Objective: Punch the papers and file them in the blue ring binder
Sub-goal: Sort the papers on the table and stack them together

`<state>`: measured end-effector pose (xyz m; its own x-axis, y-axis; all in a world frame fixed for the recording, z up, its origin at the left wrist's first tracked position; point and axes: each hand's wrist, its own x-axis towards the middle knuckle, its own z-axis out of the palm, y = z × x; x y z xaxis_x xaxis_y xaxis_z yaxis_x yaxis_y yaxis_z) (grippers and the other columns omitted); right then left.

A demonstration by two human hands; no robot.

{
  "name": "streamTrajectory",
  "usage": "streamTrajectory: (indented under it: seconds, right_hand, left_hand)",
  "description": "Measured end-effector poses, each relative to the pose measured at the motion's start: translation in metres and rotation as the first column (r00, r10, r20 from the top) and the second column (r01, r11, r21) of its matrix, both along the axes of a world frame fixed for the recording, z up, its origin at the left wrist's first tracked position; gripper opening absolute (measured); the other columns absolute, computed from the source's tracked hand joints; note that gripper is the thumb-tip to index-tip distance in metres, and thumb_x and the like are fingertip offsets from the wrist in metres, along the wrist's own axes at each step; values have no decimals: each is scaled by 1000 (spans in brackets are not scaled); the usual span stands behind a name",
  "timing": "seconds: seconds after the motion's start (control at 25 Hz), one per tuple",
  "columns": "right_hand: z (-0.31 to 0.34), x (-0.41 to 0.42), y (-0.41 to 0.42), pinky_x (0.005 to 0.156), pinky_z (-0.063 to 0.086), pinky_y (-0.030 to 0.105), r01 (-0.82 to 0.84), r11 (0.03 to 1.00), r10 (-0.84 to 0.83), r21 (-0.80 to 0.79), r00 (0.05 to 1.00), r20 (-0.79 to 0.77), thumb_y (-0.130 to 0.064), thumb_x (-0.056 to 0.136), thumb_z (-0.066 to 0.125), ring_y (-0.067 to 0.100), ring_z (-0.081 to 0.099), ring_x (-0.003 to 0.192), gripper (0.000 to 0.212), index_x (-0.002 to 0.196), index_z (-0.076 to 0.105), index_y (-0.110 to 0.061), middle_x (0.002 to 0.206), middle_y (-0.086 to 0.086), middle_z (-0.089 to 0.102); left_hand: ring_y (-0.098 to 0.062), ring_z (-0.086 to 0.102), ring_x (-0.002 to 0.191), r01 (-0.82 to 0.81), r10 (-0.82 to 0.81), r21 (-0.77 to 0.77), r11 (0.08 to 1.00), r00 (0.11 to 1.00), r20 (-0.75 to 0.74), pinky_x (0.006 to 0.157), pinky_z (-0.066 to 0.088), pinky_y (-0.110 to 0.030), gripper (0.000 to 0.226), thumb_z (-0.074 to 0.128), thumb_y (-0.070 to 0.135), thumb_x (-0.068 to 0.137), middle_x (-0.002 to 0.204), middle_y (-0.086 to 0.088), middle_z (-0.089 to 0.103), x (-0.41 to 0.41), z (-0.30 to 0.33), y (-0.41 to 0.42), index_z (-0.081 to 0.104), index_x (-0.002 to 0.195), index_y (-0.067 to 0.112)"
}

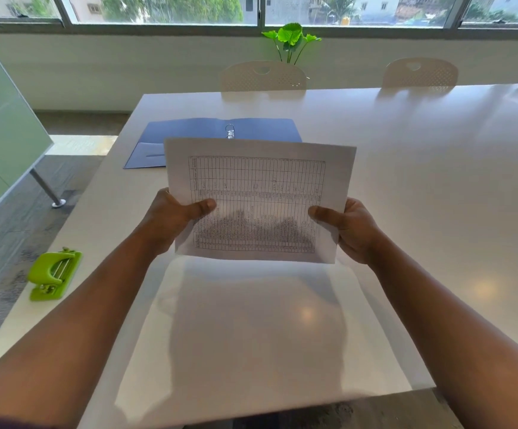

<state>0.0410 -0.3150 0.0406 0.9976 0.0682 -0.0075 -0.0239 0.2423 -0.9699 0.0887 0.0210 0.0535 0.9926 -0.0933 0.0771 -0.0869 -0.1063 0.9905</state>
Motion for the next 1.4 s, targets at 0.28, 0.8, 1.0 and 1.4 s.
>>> streamTrajectory:
  seconds: [0.28,0.8,1.0,1.4]
  right_hand:
    - [1,0,2,99,55,47,42,998,-39,-55,997,61,11,84,70,39,68,113,34,113,72,-7,122,20,72]
    - [-20,-5,8,103,52,57,75,986,-72,-146,997,23,15,81,70,37,70,110,41,105,76,-17,115,14,75]
    - [-21,-5,9,103,52,56,72,989,-71,-132,997,13,15,80,71,37,70,110,41,101,78,-19,115,13,76]
    - [-11,-5,7,99,56,46,34,995,-34,-94,999,-5,17,81,69,35,70,112,41,109,74,-12,115,11,76]
  left_hand:
    - [-10,76,88,16,-15,-24,1000,998,60,74,61,-25,36,86,11,76,96,11,79,-9,5,-7,72,106,24]
    - [-9,75,90,-71,75,-91,993,996,40,75,63,-28,39,87,10,71,94,13,79,-24,-25,-15,71,102,26]
    - [-2,74,85,-62,67,-88,994,996,55,70,61,-22,40,85,5,74,90,20,77,-25,-27,-13,69,102,28]
    - [-8,76,83,8,-7,-60,998,1000,16,68,63,-25,34,84,3,75,86,15,78,-16,-17,-5,70,100,21]
